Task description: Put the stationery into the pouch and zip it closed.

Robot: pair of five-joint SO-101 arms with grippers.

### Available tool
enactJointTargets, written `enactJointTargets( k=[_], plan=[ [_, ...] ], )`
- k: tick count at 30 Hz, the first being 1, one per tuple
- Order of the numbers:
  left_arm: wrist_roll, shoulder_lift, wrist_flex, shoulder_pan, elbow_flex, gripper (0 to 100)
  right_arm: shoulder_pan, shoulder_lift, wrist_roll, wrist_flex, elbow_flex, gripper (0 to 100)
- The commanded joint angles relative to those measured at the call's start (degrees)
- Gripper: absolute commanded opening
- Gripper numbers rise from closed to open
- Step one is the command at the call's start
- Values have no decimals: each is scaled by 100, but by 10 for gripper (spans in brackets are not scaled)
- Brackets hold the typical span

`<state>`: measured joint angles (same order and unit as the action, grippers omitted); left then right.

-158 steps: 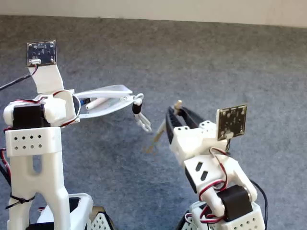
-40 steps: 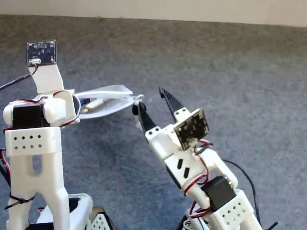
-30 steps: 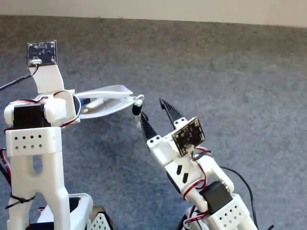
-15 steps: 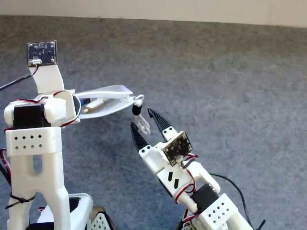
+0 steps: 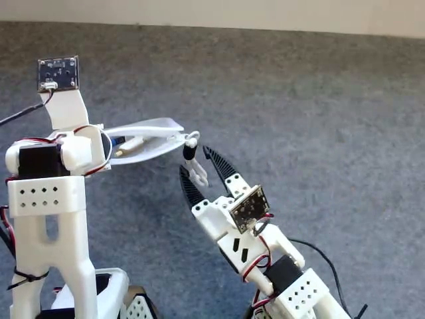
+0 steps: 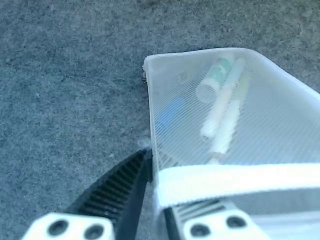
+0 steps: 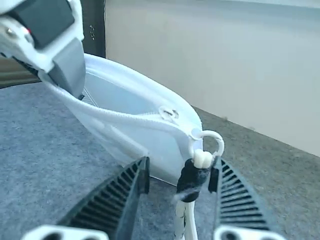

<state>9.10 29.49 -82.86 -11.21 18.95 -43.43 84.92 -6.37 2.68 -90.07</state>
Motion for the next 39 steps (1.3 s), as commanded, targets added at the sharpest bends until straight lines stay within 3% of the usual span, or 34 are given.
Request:
enactJointTargets(
  k=[1, 4, 13, 23, 39],
  plan=[
    [18, -48, 62, 22, 110, 5, -48, -31, 35, -127, 84, 187],
    [18, -48, 62, 22, 110, 5, -48, -585, 35, -207, 119, 187],
    [9, -48, 35, 13, 119, 5, -4, -2826, 35, -1930, 646, 187],
    [-202, -75, 62, 13, 127, 5, 189, -3723, 26, -2853, 804, 187],
    [-211, -84, 70, 13, 127, 5, 365, -4488, 18, -2941, 1279, 165]
  ],
)
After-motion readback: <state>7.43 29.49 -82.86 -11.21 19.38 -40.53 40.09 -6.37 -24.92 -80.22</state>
